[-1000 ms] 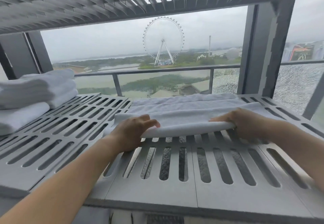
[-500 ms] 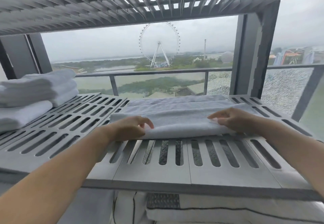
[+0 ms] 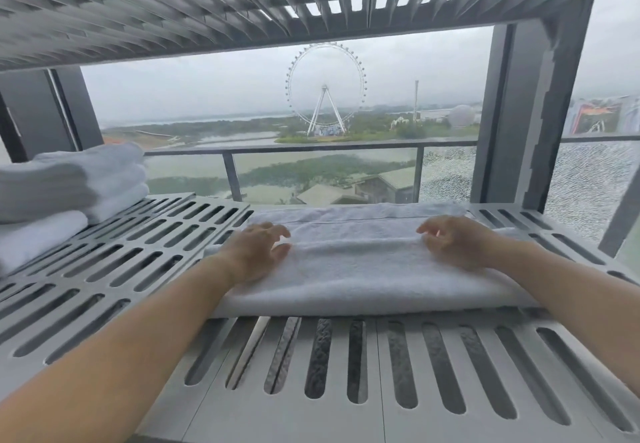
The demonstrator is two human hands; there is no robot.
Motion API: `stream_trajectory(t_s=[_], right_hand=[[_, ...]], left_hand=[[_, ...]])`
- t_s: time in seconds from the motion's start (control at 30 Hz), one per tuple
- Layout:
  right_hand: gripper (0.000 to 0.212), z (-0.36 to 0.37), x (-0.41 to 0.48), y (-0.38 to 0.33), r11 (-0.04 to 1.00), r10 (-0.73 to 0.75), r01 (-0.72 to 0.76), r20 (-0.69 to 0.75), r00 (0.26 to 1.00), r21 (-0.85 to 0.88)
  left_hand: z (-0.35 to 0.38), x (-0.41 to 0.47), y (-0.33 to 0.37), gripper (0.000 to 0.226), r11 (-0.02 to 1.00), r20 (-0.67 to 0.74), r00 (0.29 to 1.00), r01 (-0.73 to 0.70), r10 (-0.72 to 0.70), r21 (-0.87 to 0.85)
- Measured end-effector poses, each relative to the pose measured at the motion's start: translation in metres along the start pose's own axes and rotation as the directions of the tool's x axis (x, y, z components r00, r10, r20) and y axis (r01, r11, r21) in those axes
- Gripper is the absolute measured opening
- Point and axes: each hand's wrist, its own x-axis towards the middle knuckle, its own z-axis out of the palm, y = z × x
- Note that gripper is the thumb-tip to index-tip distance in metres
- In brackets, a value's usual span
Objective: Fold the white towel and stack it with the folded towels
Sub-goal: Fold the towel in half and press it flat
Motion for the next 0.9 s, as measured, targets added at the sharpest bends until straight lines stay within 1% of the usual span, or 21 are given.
stream_trajectory(t_s=[0.1,0.17,0.23,0.33,0.4,0.43,0.53,0.6,0.8,0.87,0.9], right_hand=[[0.026,0.003,0.010,0.009,1.000,-0.019,0.018,-0.028,0.999,-0.019],[0.029,0.004,0.012,0.012,0.999,-0.028,0.026,-0.054,0.998,-0.033],[0.040,0.004,0.012,0.012,0.997,-0.060,0.053,-0.118,0.991,-0.060],[0.059,-0.001,0.001,0.006,0.985,-0.145,0.117,-0.232,0.962,-0.130],[0.072,-0.005,-0.010,0.002,0.975,-0.190,0.143,-0.299,0.935,-0.171],[0.073,-0.008,-0.017,0.001,0.971,-0.209,0.157,-0.324,0.923,-0.181],[0.073,-0.016,-0.040,-0.003,0.962,-0.240,0.169,-0.376,0.895,-0.214],[0.074,-0.021,-0.059,-0.006,0.957,-0.248,0.163,-0.390,0.887,-0.239],[0.059,-0.039,-0.127,-0.029,0.956,-0.264,0.177,-0.422,0.867,-0.234],[0.057,-0.045,-0.147,-0.036,0.950,-0.277,0.172,-0.450,0.849,-0.259],[0.057,-0.047,-0.155,-0.039,0.951,-0.272,0.162,-0.460,0.845,-0.265]], left_hand=[[0.005,0.007,-0.008,0.035,0.999,0.020,0.999,0.037,-0.038,0.031],[0.006,0.009,-0.009,0.037,0.999,0.003,1.000,0.027,-0.027,0.048],[0.005,0.008,-0.008,0.037,0.997,-0.054,0.998,-0.021,0.026,0.081],[-0.002,-0.004,-0.004,0.032,0.991,-0.195,0.974,-0.099,0.114,0.088],[-0.009,-0.017,0.001,0.035,0.985,-0.265,0.954,-0.107,0.140,0.137],[-0.012,-0.024,0.003,0.039,0.979,-0.285,0.947,-0.100,0.149,0.179],[-0.022,-0.048,0.010,0.055,0.957,-0.331,0.931,-0.058,0.155,0.284],[-0.026,-0.064,0.015,0.060,0.959,-0.332,0.929,-0.068,0.162,0.276],[-0.041,-0.117,0.026,0.047,0.977,-0.296,0.938,-0.139,0.183,0.164],[-0.045,-0.135,0.030,0.049,0.973,-0.317,0.924,-0.173,0.213,0.150],[-0.046,-0.144,0.033,0.054,0.971,-0.337,0.913,-0.188,0.228,0.148]])
